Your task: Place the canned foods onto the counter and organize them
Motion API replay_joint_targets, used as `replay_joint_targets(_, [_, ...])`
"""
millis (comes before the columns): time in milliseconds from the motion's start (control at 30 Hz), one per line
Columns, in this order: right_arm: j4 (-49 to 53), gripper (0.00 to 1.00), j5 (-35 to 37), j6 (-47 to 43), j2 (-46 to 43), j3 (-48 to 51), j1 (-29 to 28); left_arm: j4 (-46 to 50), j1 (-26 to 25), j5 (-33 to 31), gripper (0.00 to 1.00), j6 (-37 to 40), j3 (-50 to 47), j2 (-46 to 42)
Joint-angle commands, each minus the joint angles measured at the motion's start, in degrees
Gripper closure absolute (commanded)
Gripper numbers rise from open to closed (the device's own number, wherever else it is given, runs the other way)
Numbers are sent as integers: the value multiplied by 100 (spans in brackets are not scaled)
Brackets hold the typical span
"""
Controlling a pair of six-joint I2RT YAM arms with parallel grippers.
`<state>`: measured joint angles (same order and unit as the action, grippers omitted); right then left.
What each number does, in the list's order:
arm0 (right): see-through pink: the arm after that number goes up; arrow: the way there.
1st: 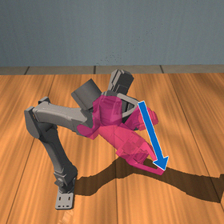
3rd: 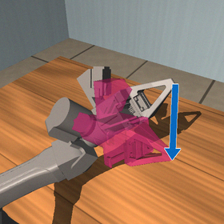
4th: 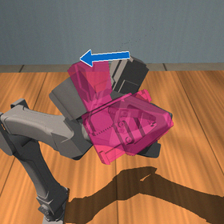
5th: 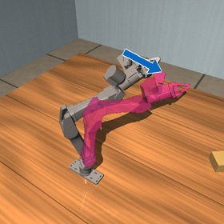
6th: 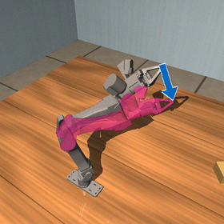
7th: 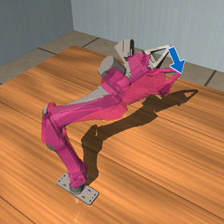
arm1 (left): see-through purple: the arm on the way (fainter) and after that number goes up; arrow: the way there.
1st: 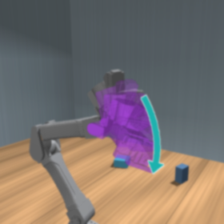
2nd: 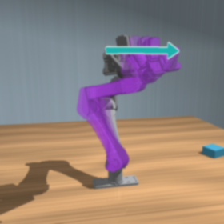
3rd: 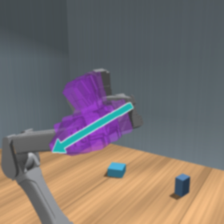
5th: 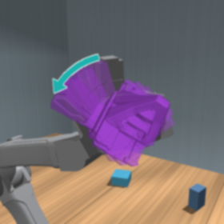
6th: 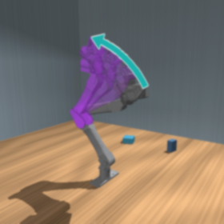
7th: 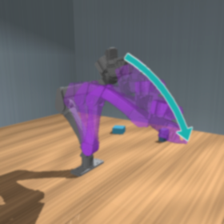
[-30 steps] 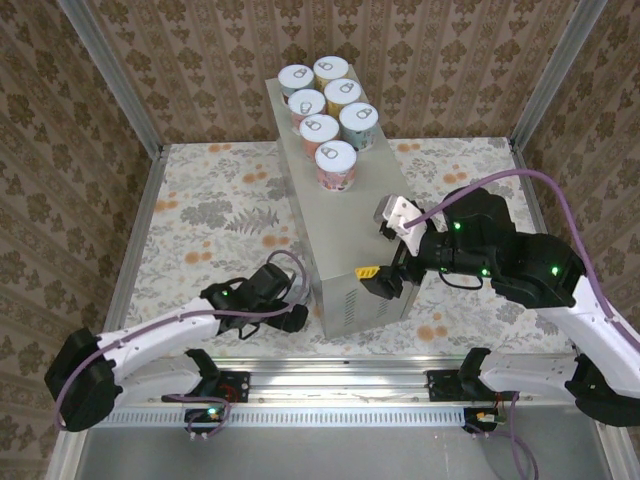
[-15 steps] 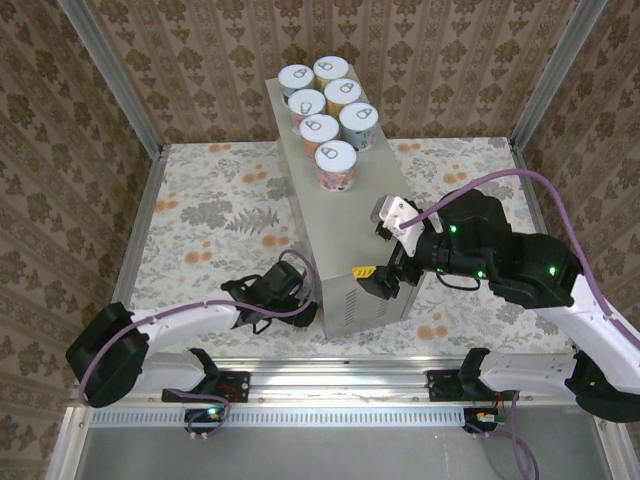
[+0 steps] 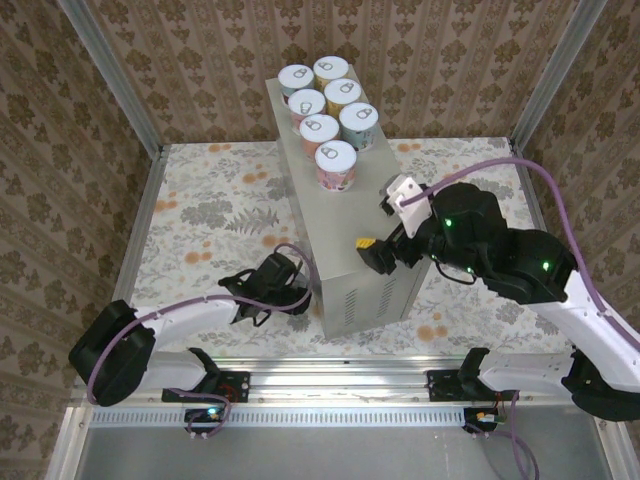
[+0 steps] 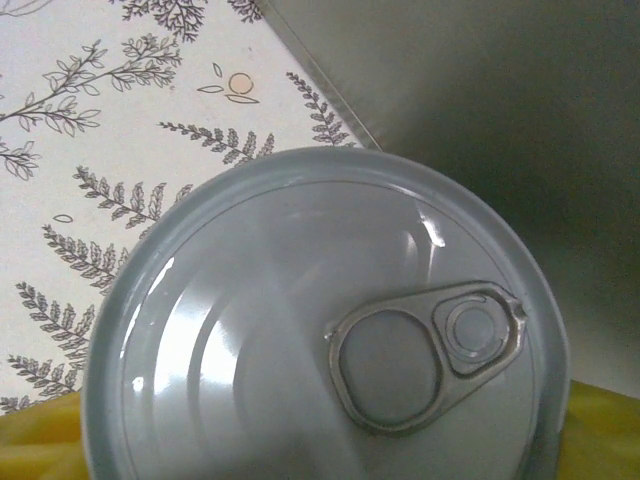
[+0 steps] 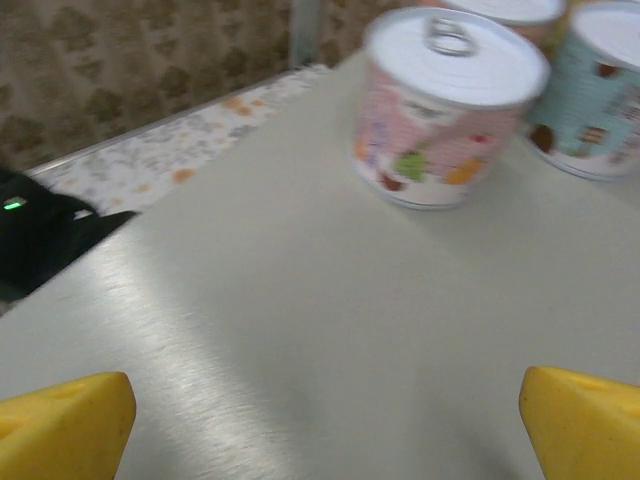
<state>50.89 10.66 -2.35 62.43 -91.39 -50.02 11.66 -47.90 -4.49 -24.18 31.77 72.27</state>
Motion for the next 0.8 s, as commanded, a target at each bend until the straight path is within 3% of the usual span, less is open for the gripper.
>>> replay_joint_targets(0, [-270, 0, 423, 545, 28, -48, 487, 12, 66, -47, 26, 132, 23, -123])
replay_joint_targets(267, [-699, 0, -106, 690, 367, -5, 1576, 623, 276, -230, 31, 176, 269, -805])
replay_joint_targets(567, [-1183, 0, -414, 586, 1097, -203, 2005, 1610, 740, -170, 33, 475, 899, -1860])
replay_joint_targets(767, [-1470, 0, -456, 640, 1359, -150, 2236, 2101, 1023, -166, 33, 806, 1491, -2118])
